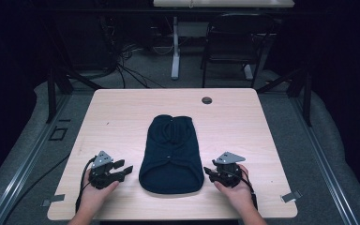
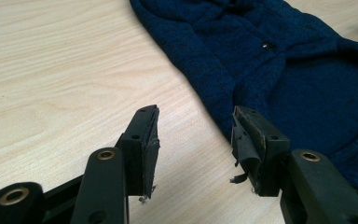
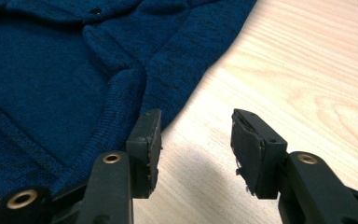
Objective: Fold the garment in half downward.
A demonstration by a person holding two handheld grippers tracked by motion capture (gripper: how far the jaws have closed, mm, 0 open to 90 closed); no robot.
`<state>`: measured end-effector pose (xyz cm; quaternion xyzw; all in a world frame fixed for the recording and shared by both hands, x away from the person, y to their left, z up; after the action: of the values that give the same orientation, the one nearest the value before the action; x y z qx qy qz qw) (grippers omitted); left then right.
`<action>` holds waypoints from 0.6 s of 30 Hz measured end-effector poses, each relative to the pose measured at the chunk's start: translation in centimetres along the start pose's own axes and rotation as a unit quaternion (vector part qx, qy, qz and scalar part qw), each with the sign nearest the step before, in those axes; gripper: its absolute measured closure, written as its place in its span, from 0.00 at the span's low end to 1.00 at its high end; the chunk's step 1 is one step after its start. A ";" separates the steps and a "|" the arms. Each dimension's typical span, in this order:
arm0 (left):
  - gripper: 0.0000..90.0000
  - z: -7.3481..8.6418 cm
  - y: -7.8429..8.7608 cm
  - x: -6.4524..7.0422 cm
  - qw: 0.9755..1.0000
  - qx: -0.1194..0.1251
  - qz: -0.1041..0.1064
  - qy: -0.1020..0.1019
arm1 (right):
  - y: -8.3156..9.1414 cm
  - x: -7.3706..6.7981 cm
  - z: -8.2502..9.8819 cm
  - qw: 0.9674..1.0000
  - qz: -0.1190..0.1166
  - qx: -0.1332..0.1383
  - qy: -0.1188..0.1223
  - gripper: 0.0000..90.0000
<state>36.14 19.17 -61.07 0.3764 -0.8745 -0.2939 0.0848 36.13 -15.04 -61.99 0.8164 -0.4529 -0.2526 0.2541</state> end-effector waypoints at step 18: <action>0.58 -0.5 -1.1 0.9 0.999 -0.029 0.034 -0.015 | -0.1 -0.9 -0.9 0.999 -0.022 -0.024 0.029 0.60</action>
<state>36.33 17.68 -61.37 0.3389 -0.8793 -0.3218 0.0923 36.37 -14.07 -61.26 0.8268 -0.4213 -0.2449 0.2809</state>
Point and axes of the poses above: each handheld gripper's, and its own axes: y roughly backward along the jaws, z roughly out of its underside, x roughly to its right, the point moved 8 cm from there along -y, roughly forward along the jaws, and after that the axes turned 14 degrees about -y, right-handed, at the moved point
